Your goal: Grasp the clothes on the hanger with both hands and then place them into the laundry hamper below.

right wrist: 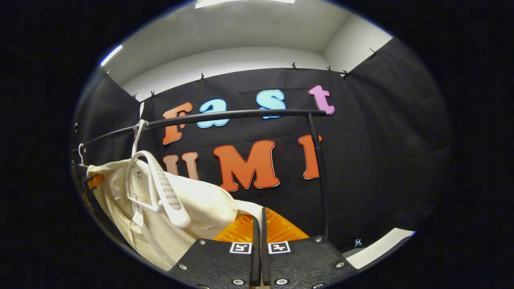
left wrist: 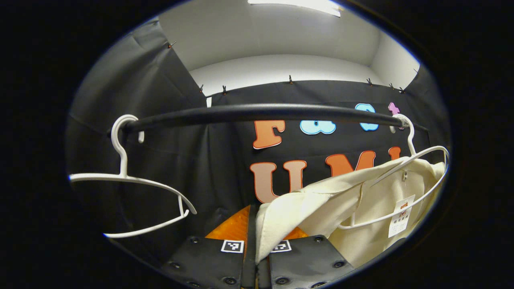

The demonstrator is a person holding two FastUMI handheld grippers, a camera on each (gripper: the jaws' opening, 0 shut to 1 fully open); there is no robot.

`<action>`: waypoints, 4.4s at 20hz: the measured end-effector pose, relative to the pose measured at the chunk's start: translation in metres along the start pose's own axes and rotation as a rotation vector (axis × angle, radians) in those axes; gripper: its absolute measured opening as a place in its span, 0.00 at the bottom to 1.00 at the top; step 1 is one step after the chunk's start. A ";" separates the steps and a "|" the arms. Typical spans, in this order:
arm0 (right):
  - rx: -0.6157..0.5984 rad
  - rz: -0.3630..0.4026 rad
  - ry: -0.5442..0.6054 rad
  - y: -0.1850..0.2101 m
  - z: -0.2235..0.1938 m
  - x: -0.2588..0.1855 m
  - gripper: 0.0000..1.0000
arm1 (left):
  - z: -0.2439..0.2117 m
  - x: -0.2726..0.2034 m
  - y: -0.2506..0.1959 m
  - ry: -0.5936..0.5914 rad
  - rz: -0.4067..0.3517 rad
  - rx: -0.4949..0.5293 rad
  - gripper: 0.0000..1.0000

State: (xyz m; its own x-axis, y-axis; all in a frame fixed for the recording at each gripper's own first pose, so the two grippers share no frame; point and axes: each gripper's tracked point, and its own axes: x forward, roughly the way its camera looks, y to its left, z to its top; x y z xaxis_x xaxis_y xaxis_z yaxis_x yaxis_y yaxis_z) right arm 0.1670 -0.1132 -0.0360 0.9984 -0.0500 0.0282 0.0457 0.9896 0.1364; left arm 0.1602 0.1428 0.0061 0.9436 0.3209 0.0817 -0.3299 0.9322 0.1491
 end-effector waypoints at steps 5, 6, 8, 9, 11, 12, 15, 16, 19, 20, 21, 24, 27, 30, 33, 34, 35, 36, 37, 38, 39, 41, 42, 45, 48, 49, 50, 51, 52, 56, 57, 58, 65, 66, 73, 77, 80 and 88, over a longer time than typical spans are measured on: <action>0.088 0.029 0.094 -0.009 -0.054 0.009 0.01 | -0.025 0.001 -0.009 0.026 -0.025 0.036 0.10; 0.093 0.029 0.109 -0.011 -0.062 0.010 0.01 | -0.029 0.001 -0.011 0.031 -0.032 0.035 0.10; 0.112 0.026 0.131 -0.014 -0.073 0.009 0.01 | -0.040 0.002 -0.008 0.058 -0.024 0.025 0.10; 0.110 0.022 0.145 -0.013 -0.081 0.012 0.01 | -0.046 0.003 -0.002 0.070 -0.011 0.027 0.10; 0.075 0.008 0.170 -0.013 -0.099 0.013 0.00 | -0.063 0.001 0.004 0.105 -0.006 0.029 0.10; 0.063 0.005 0.178 -0.012 -0.107 0.013 0.00 | -0.071 -0.002 0.008 0.118 -0.003 0.029 0.10; 0.041 -0.013 0.195 -0.015 -0.126 0.014 0.00 | -0.097 -0.008 0.012 0.160 0.002 0.031 0.10; 0.033 -0.033 0.204 -0.018 -0.133 0.013 0.00 | -0.108 -0.008 0.010 0.172 0.001 0.032 0.10; -0.029 -0.071 0.217 -0.023 -0.153 -0.008 0.00 | -0.125 -0.026 -0.012 0.187 -0.049 0.062 0.10; -0.051 -0.076 0.217 -0.022 -0.158 -0.014 0.00 | -0.130 -0.033 -0.020 0.190 -0.066 0.066 0.10; -0.062 -0.072 0.221 -0.019 -0.165 -0.018 0.00 | -0.138 -0.042 -0.031 0.196 -0.090 0.064 0.10; -0.059 -0.022 0.247 0.008 -0.183 -0.030 0.01 | -0.157 -0.068 -0.061 0.220 -0.151 0.071 0.10; -0.070 0.030 0.265 0.039 -0.196 -0.038 0.00 | -0.163 -0.086 -0.085 0.246 -0.212 0.098 0.10; -0.075 0.082 0.275 0.069 -0.208 -0.048 0.00 | -0.179 -0.103 -0.112 0.271 -0.271 0.082 0.10; -0.060 0.145 0.303 0.104 -0.230 -0.058 0.01 | -0.196 -0.116 -0.134 0.300 -0.326 0.072 0.10; -0.060 0.168 0.309 0.114 -0.239 -0.063 0.01 | -0.203 -0.121 -0.139 0.310 -0.344 0.073 0.10; -0.061 0.188 0.317 0.122 -0.251 -0.068 0.01 | -0.214 -0.126 -0.145 0.326 -0.359 0.077 0.10; -0.060 0.203 0.329 0.129 -0.263 -0.075 0.01 | -0.227 -0.135 -0.148 0.348 -0.374 0.083 0.10; -0.052 0.216 0.343 0.133 -0.276 -0.082 0.01 | -0.241 -0.140 -0.147 0.370 -0.380 0.082 0.10; -0.045 0.225 0.362 0.136 -0.290 -0.088 0.01 | -0.259 -0.147 -0.148 0.396 -0.386 0.077 0.10; -0.042 0.230 0.379 0.138 -0.306 -0.089 0.01 | -0.275 -0.159 -0.148 0.422 -0.386 0.068 0.10; -0.042 0.224 0.421 0.135 -0.336 -0.092 0.01 | -0.307 -0.175 -0.146 0.477 -0.378 0.052 0.10; -0.036 0.223 0.442 0.133 -0.352 -0.094 0.01 | -0.322 -0.176 -0.143 0.505 -0.372 0.045 0.10; -0.034 0.219 0.501 0.130 -0.400 -0.098 0.01 | -0.375 -0.189 -0.140 0.593 -0.359 0.023 0.10; -0.045 0.208 0.572 0.125 -0.453 -0.100 0.01 | -0.420 -0.196 -0.142 0.680 -0.349 0.007 0.10; -0.054 0.205 0.600 0.124 -0.471 -0.101 0.01 | -0.437 -0.199 -0.142 0.710 -0.348 0.004 0.10; -0.061 0.202 0.631 0.122 -0.491 -0.103 0.01 | -0.455 -0.203 -0.141 0.736 -0.343 0.008 0.10; -0.066 0.198 0.661 0.122 -0.513 -0.104 0.01 | -0.471 -0.206 -0.144 0.758 -0.340 0.009 0.10; -0.067 0.196 0.692 0.121 -0.535 -0.105 0.01 | -0.487 -0.208 -0.146 0.783 -0.339 0.007 0.11; -0.084 0.170 0.823 0.108 -0.608 -0.112 0.02 | -0.555 -0.229 -0.150 0.899 -0.333 0.033 0.11; -0.091 0.162 0.857 0.104 -0.625 -0.115 0.02 | -0.572 -0.233 -0.148 0.926 -0.330 0.046 0.11; -0.098 0.157 0.890 0.098 -0.640 -0.117 0.03 | -0.589 -0.238 -0.148 0.955 -0.330 0.054 0.11; -0.093 0.062 1.110 0.071 -0.720 -0.141 0.08 | -0.684 -0.279 -0.151 1.184 -0.312 0.055 0.12; -0.087 0.041 1.136 0.066 -0.728 -0.144 0.10 | -0.691 -0.281 -0.150 1.211 -0.305 0.057 0.12; -0.047 -0.032 1.228 0.044 -0.746 -0.158 0.35 | -0.700 -0.295 -0.154 1.321 -0.276 0.015 0.39; -0.018 -0.036 1.189 0.045 -0.725 -0.152 0.60 | -0.689 -0.296 -0.150 1.294 -0.272 0.044 0.89; -0.014 -0.045 1.146 0.042 -0.700 -0.147 0.81 | -0.667 -0.286 -0.140 1.228 -0.240 0.101 0.95; -0.004 -0.027 0.902 0.050 -0.571 -0.115 0.94 | -0.551 -0.229 -0.143 0.954 -0.223 0.066 1.00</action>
State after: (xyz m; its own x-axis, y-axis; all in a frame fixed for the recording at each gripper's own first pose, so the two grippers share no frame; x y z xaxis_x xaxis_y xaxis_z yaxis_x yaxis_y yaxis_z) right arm 0.0747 0.0189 -0.5979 0.6448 0.0499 -0.7627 0.0682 0.9901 0.1224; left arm 0.0065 0.0281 -0.5774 0.6018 0.1660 -0.7812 -0.1146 0.9860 0.1213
